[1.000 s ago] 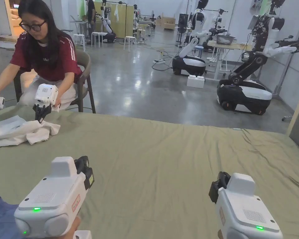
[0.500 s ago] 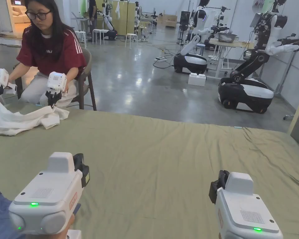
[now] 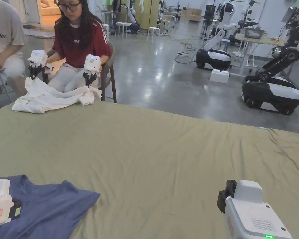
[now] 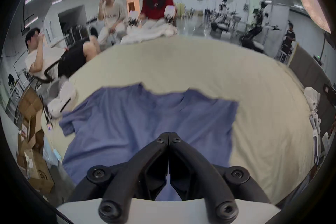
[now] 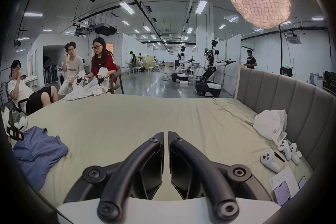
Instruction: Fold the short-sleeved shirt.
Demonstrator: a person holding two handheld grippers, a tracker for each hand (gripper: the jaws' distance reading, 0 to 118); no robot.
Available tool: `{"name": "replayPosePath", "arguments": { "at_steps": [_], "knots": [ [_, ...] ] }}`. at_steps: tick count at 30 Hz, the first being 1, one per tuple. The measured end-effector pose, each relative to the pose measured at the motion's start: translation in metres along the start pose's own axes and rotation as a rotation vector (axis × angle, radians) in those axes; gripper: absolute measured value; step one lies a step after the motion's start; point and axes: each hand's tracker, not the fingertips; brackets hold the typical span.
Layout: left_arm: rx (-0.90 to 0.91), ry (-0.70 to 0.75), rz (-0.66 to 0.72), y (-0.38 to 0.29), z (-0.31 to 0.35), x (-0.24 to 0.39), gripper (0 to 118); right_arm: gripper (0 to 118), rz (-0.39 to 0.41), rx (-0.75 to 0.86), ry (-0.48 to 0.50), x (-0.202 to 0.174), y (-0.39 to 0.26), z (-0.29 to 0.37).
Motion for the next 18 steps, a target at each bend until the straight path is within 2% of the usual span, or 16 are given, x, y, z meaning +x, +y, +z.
{"name": "replayPosePath", "arguments": {
  "at_steps": [1,2,3,4,5,6,11,13,14,16,17,18],
  "knots": [
    [-0.026,-0.006,0.028,-0.004,-0.009,-0.013,10,4,-0.005,-0.009,0.006,-0.002,-0.002,-0.001],
    [-0.077,0.017,0.057,-0.007,-0.018,-0.024,24,4,-0.009,-0.014,0.008,-0.004,-0.003,-0.003],
    [-0.115,0.038,0.072,-0.01,-0.024,-0.031,49,4,-0.009,-0.017,0.011,-0.005,-0.004,-0.003],
    [-0.13,0.027,0.077,-0.014,-0.032,-0.038,70,4,-0.005,-0.021,0.012,-0.007,-0.005,-0.004],
    [-0.15,0.011,0.083,-0.017,-0.051,-0.053,84,4,-0.002,-0.026,0.013,-0.008,-0.006,-0.004],
    [-0.157,0.007,0.082,-0.02,-0.06,-0.058,92,4,0.0,-0.031,0.016,-0.009,-0.007,-0.005],
    [-0.276,-0.097,0.126,-0.034,-0.082,-0.045,89,4,0.006,-0.053,0.012,-0.01,-0.012,-0.007],
    [-0.308,-0.08,0.093,-0.041,-0.094,-0.038,84,4,0.003,-0.068,0.011,-0.009,-0.014,-0.008],
    [-0.267,0.009,-0.001,-0.045,-0.092,-0.028,80,4,0.002,-0.073,0.008,-0.009,-0.016,-0.008],
    [-0.219,0.012,-0.064,-0.045,-0.088,-0.017,61,4,0.008,-0.083,0.004,-0.007,-0.018,-0.008],
    [-0.213,0.011,-0.062,-0.048,-0.076,-0.009,43,4,0.008,-0.084,0.002,-0.007,-0.019,-0.007],
    [-0.202,0.007,-0.059,-0.048,-0.074,-0.007,17,4,0.008,-0.086,0.002,-0.007,-0.02,-0.007]
  ]
}}
